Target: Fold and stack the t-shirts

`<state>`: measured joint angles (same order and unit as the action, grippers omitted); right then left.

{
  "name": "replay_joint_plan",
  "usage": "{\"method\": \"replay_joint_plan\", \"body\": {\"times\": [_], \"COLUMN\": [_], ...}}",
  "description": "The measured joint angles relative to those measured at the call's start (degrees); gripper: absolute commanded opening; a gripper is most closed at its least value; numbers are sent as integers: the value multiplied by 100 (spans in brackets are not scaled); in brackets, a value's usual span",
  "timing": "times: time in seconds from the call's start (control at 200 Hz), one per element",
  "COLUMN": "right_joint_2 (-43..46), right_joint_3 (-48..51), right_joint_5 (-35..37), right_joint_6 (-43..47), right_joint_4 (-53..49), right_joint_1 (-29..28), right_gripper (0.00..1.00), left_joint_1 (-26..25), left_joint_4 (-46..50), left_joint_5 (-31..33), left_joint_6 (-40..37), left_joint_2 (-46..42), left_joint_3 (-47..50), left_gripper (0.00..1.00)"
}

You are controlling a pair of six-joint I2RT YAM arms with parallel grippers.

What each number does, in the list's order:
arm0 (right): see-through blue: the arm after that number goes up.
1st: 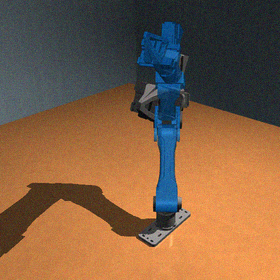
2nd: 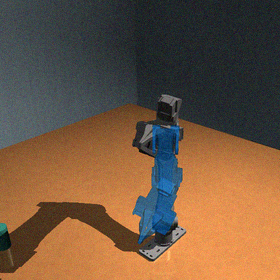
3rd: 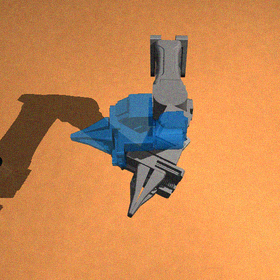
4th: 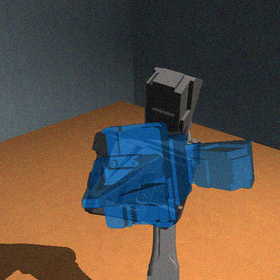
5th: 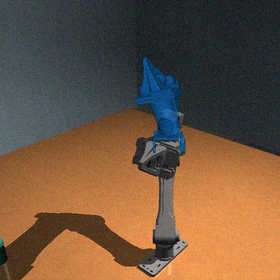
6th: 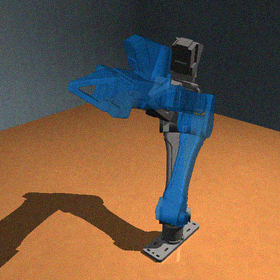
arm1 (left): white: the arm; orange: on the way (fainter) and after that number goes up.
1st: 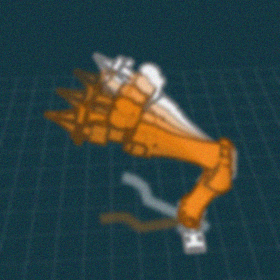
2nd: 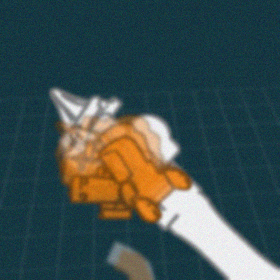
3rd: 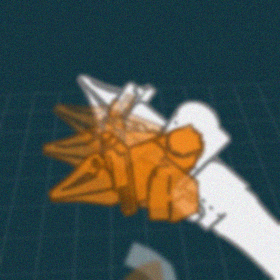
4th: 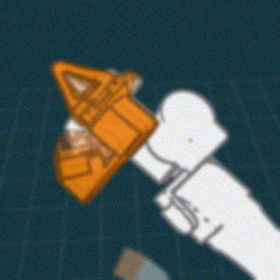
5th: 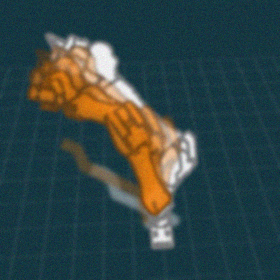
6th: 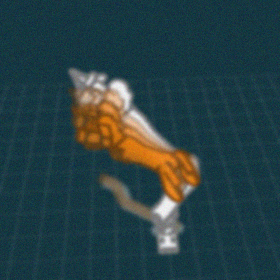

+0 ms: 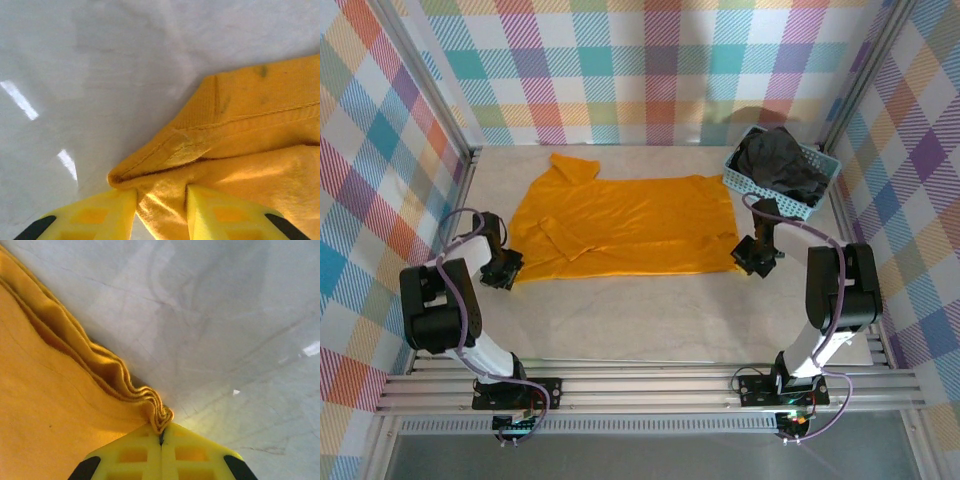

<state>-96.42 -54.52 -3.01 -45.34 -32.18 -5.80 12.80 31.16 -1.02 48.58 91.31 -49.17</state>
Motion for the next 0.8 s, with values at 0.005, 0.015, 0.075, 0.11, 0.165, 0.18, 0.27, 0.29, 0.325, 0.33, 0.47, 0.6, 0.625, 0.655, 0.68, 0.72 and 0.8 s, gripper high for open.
{"method": "replay_joint_plan", "body": {"times": [0.005, 0.015, 0.075, 0.11, 0.165, 0.18, 0.27, 0.29, 0.325, 0.33, 0.47, 0.6, 0.625, 0.655, 0.68, 0.72, 0.8], "right_joint_2": [20, 50, 236, 361, 568, 632, 990, 1095, 1274, 1292, 2164, 2750, 2815, 2879, 2927, 3025, 3254], "right_joint_3": [20, 52, 254, 380, 595, 651, 984, 1064, 1202, 1217, 1731, 2048, 2079, 2109, 2129, 2162, 2208], "right_joint_5": [2, 2, 0, 0, -2, -2, -28, -24, -31, -33, -46, -44, -44, -44, -46, -52, -72], "right_joint_6": [0, -2, 0, -2, -2, -2, -9, -22, -31, -31, -170, -352, -378, -409, -446, -509, -647], "right_joint_4": [-2, 0, -22, -52, -96, -114, -267, -308, -378, -387, -732, -1023, -1080, -1134, -1185, -1246, -1370], "right_joint_1": [0, 0, 0, 0, 0, 0, -2, -2, -7, -7, -31, -61, -61, -66, -66, -76, -125], "right_gripper": [0, 0, 0, 0, 0, 0, 0, 0, 0, 0, 0, 0, 0, 0, 0, 0, 13], "left_joint_1": [2, 4, 13, 13, 15, 20, 50, 61, 81, 83, 125, 149, 155, 160, 164, 166, 166], "left_joint_4": [0, 0, -9, -17, -52, -55, -94, -87, -39, -35, 540, 1141, 1235, 1318, 1386, 1488, 1633], "left_joint_5": [15, 22, 92, 116, 140, 149, 177, 179, 186, 186, 247, 286, 286, 291, 306, 317, 367], "left_joint_6": [11, 15, 57, 81, 114, 116, 136, 136, 138, 138, 162, 225, 249, 267, 278, 284, 289], "left_joint_2": [-28, -59, -306, -446, -634, -682, -1045, -1150, -1325, -1338, -2074, -2726, -2855, -2966, -3040, -3106, -3097], "left_joint_3": [33, 63, 343, 485, 675, 726, 1038, 1115, 1239, 1252, 1670, 1917, 1963, 2004, 2033, 2050, 2011], "left_gripper": [33, 33, 33, 33, 33, 33, 34, 34, 34, 34, 34, 35, 35, 35, 35, 36, 42]}}
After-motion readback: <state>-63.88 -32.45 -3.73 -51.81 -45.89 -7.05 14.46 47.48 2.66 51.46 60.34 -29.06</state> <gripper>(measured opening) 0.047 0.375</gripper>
